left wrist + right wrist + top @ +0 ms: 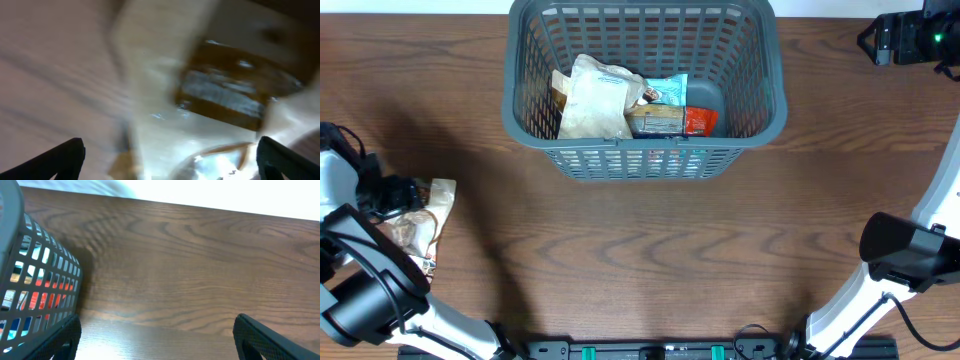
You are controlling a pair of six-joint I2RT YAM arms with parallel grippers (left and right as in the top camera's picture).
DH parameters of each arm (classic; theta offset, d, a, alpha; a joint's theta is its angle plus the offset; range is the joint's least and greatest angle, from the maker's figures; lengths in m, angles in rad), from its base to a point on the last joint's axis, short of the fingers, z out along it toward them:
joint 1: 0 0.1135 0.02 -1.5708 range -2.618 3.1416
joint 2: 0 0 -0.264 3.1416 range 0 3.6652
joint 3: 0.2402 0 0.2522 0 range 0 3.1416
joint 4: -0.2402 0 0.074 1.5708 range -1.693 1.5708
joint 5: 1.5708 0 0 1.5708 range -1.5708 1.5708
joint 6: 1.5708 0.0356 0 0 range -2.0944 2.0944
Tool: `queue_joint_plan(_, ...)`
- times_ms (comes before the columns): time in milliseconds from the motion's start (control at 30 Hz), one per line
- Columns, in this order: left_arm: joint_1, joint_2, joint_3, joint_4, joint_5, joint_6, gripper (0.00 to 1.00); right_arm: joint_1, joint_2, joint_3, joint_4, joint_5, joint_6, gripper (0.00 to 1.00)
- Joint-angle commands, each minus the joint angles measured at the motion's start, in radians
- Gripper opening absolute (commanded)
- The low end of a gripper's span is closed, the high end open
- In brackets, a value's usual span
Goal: Pack container
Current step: 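Lower the left gripper onto the last PanTree pouch, then close the left gripper on the PanTree pouch and lift it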
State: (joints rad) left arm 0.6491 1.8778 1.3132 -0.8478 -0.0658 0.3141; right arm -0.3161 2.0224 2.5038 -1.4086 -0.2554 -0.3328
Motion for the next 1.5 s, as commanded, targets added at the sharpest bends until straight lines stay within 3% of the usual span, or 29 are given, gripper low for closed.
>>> queue_joint_plan(0, -0.026, 0.01, -0.002, -0.026, 0.163, 0.18, 0.99, 0.01, 0.009, 0.0, 0.003, -0.011, 0.007, 0.85)
queue_joint_plan(333, -0.037, 0.011, -0.009, -0.056, 0.23, 0.259, 0.99, 0.01, 0.009, 0.0, -0.002, -0.011, 0.007, 0.85)
queue_joint_plan(567, -0.037, 0.011, -0.073, -0.039, 0.115, 0.258, 0.99, 0.01, 0.009, 0.0, -0.002, -0.011, 0.007, 0.85)
queue_joint_plan(833, -0.037, 0.011, -0.159, 0.035, 0.106, 0.257, 1.0, 0.01, 0.009, 0.0, -0.001, -0.011, 0.007, 0.85)
queue_joint_plan(900, -0.037, 0.011, -0.171, 0.047, 0.107, 0.257, 0.9, 0.01, 0.009, 0.0, -0.001, -0.011, 0.007, 0.85)
queue_joint_plan(1067, -0.037, 0.011, -0.175, 0.058, 0.107, 0.257, 0.53, 0.01, 0.009, 0.0, -0.002, -0.011, 0.007, 0.85)
queue_joint_plan(1200, -0.037, 0.011, -0.175, 0.066, 0.11, 0.257, 0.34, 0.01, 0.009, 0.0, -0.002, -0.011, 0.007, 0.85)
queue_joint_plan(1333, -0.037, 0.011, -0.175, 0.069, 0.11, 0.257, 0.09, 0.01, 0.009, 0.0, -0.004, -0.011, 0.007, 0.85)
queue_joint_plan(1467, -0.038, 0.011, -0.175, 0.081, 0.135, 0.257, 0.06, 0.01, 0.009, 0.0, -0.013, -0.011, 0.007, 0.85)
